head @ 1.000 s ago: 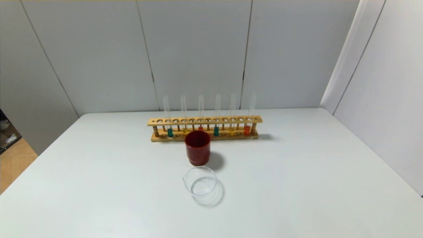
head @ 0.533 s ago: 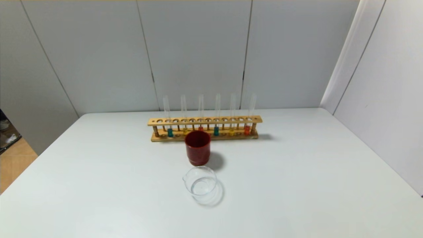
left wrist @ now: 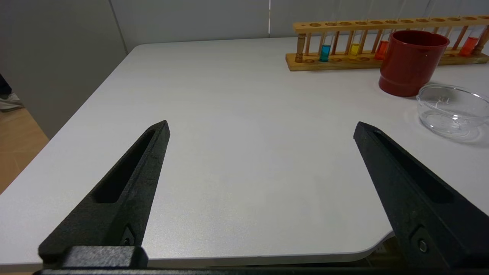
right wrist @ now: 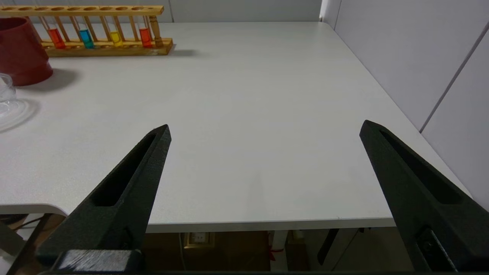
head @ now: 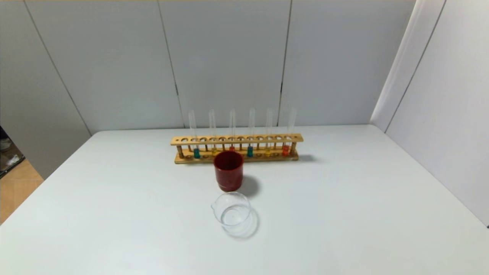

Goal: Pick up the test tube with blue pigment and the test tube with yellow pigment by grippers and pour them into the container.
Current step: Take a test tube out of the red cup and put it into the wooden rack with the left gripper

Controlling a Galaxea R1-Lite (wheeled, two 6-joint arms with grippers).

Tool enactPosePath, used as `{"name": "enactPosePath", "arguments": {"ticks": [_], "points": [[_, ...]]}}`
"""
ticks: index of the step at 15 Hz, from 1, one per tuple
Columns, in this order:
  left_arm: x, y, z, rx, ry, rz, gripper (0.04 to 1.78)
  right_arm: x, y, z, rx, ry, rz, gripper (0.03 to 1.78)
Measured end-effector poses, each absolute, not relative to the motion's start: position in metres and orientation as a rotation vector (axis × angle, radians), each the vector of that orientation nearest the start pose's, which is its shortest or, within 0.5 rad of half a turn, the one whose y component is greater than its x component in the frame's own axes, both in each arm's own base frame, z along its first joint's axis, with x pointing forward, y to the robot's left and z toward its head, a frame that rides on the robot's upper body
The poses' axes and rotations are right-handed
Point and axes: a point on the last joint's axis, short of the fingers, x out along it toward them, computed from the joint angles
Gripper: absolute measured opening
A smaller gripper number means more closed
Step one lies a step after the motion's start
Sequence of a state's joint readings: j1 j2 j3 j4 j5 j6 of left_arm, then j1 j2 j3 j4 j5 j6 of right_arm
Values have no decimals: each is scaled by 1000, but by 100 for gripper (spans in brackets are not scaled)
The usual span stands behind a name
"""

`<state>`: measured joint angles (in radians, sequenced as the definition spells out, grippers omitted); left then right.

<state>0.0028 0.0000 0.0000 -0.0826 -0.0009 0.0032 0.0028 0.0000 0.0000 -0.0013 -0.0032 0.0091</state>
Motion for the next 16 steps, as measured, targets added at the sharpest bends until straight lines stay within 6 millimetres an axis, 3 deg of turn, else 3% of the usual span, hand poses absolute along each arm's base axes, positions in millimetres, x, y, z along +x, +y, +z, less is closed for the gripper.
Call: {"name": "enactPosePath", "arguments": {"ticks": [3, 5, 11, 16], "points": [[-23, 0, 84, 22, -75, 9, 170, -23, 0, 76, 9, -1, 0, 174], [-28, 0, 95, 26, -87, 9, 170, -23, 0, 76, 9, -1, 0, 174], [-61, -2, 148, 58, -69, -76, 170, -23, 0, 76, 9, -1, 0, 174], [-55, -2, 204, 127, -65, -84, 170, -23, 0, 76, 9, -1, 0, 174]]}}
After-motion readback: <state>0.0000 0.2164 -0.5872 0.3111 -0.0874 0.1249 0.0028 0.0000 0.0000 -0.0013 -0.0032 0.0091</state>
